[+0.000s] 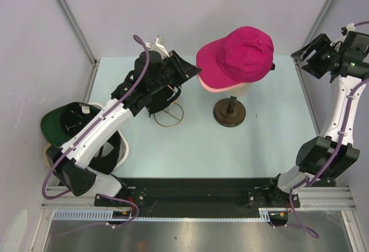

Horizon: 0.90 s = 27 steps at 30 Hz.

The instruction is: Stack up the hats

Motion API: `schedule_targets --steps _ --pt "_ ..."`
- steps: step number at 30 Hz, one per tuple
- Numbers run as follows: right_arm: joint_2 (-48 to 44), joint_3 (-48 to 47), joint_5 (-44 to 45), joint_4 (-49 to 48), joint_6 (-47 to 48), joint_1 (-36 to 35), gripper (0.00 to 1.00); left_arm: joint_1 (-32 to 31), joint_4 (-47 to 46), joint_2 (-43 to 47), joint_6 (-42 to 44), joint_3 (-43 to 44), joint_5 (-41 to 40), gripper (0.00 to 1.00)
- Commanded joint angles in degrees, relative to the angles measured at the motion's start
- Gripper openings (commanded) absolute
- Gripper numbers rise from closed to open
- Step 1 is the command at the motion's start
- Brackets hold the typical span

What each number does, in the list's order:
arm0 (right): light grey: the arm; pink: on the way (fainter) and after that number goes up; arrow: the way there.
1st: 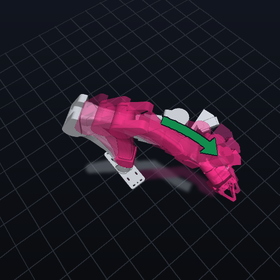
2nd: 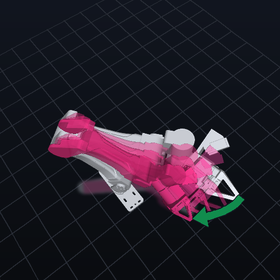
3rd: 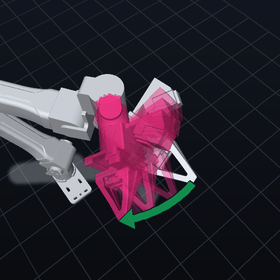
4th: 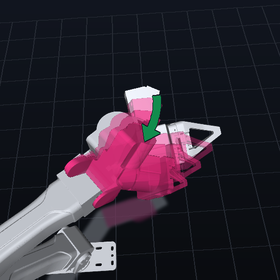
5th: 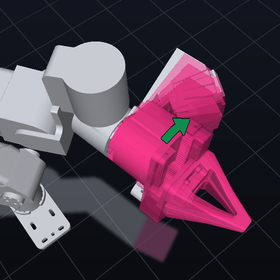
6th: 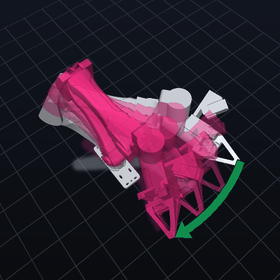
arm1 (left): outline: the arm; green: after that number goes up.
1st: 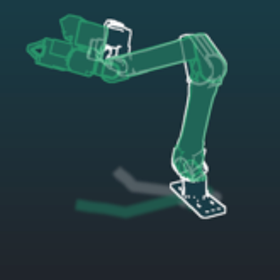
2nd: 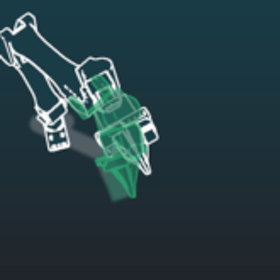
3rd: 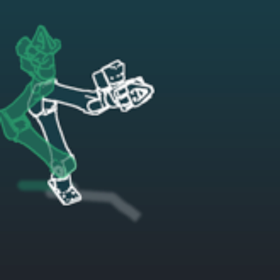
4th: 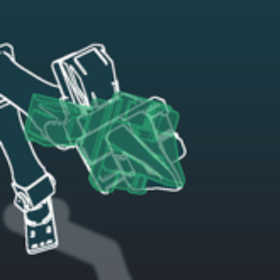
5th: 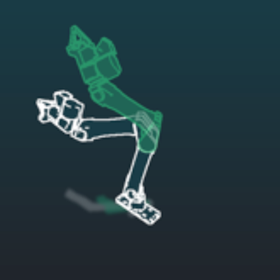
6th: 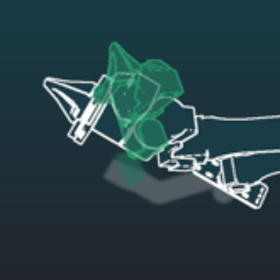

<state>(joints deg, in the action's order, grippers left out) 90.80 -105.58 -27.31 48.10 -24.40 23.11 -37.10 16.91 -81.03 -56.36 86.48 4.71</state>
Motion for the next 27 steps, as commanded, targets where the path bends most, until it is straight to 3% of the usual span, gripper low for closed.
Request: schedule_targets --steps 1,2,3,4,7,15,17,22,27 --pt "-2.82 -2.52 -4.24 -3.88 -2.22 -0.26 0.78 0.28 2.25 0.96 3.80 2.38 -2.77 0.39" --pt "-2.91 -2.87 -4.59 -4.50 -2.92 -0.35 0.79 0.28 2.34 1.31 4.50 2.64 -3.30 0.53" --pt "-3.26 -2.96 -5.29 -5.11 -3.37 -0.44 0.79 0.28 2.52 1.58 4.85 2.99 -3.83 0.60" --pt "-3.44 -3.05 -5.65 -6.51 -3.89 -0.44 0.80 0.28 2.87 1.93 5.38 3.52 -4.44 0.76" --pt "-4.41 -3.49 -6.88 -10.02 -6.26 -0.70 0.80 0.28 3.13 3.42 9.93 4.66 -8.22 1.00" --pt "-6.34 -4.02 -6.53 -19.16 -11.27 -2.63 0.80 2.90 9.09 9.56 23.91 6.95 -21.57 1.00" --pt "-6.17 -4.19 -6.53 -21.10 -12.59 -3.68 0.80 7.46 15.59 11.33 25.94 6.08 -23.34 1.00" --pt "-3.80 -7.09 -5.65 -22.87 -12.96 -7.73 0.80 29.78 28.08 18.80 30.14 -4.02 -17.36 1.00" --pt "-1.33 -9.38 -2.66 -22.17 -10.93 -12.47 0.80 39.97 36.87 21.53 39.03 -11.13 -28.17 1.00"
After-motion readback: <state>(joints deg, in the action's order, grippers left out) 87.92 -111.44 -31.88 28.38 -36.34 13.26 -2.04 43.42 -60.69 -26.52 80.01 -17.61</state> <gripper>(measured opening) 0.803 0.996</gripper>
